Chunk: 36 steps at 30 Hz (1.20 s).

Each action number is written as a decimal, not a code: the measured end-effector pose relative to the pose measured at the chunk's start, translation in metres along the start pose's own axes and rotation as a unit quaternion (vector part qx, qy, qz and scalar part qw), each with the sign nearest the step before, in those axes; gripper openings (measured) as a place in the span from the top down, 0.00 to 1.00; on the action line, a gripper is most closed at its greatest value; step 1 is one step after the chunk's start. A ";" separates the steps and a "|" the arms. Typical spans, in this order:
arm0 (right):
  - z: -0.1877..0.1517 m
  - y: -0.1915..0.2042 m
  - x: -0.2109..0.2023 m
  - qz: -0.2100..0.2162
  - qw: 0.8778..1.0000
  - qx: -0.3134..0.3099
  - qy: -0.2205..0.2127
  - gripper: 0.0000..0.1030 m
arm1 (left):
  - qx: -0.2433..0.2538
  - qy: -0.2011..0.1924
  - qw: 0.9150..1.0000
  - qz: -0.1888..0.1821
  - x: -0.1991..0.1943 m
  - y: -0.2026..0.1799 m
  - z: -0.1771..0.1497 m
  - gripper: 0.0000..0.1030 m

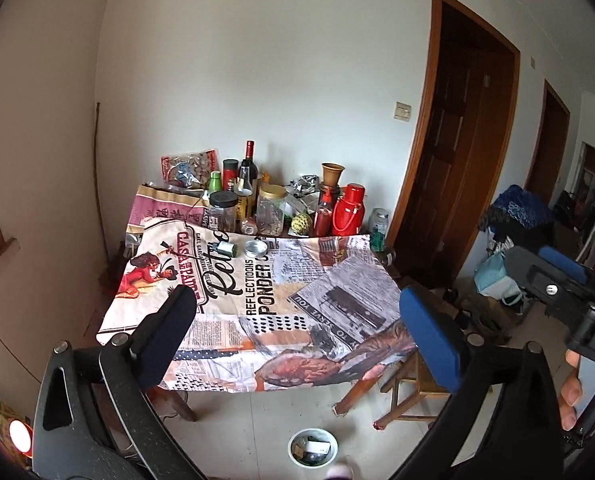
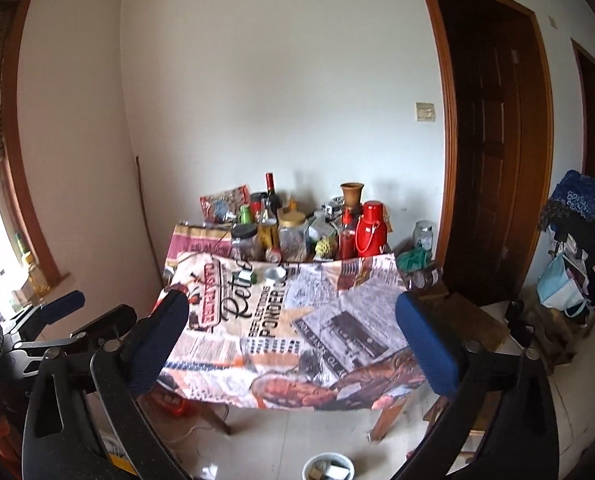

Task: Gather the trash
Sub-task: 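Move both open tools back up toward the table, then grasp the green pump bottle with the left tool while the right tool grasps the silver tin lid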

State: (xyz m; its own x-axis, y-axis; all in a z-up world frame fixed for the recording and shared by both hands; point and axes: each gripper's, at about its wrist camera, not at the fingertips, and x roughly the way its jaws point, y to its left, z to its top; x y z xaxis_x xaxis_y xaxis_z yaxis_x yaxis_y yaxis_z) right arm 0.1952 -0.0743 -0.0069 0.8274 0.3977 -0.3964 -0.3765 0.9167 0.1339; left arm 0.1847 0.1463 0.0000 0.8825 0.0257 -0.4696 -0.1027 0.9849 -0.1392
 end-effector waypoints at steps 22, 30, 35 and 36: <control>0.069 -0.105 0.143 0.063 0.996 -0.044 0.037 0.00 | -0.051 0.011 0.996 0.076 0.176 -0.063 0.075 0.01; 0.074 -0.129 0.202 0.083 0.992 -0.048 0.076 0.00 | -0.072 0.052 0.991 0.101 0.238 -0.069 0.083 0.01; 0.072 -0.133 0.243 0.089 0.990 -0.037 0.107 0.00 | -0.089 0.083 0.986 0.117 0.272 -0.049 0.077 0.01; 0.071 -0.131 0.252 0.087 0.989 -0.036 0.112 0.00 | -0.092 0.088 0.985 0.116 0.279 -0.044 0.076 0.01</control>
State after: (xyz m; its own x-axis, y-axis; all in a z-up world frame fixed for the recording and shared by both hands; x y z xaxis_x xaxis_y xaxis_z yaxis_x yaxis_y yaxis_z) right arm 0.4820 -0.0913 -0.0596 0.6380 0.5231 -0.5650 -0.5397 0.8272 0.1565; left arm 0.4704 0.1232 -0.0582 0.7331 0.2010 -0.6497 -0.3893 0.9074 -0.1585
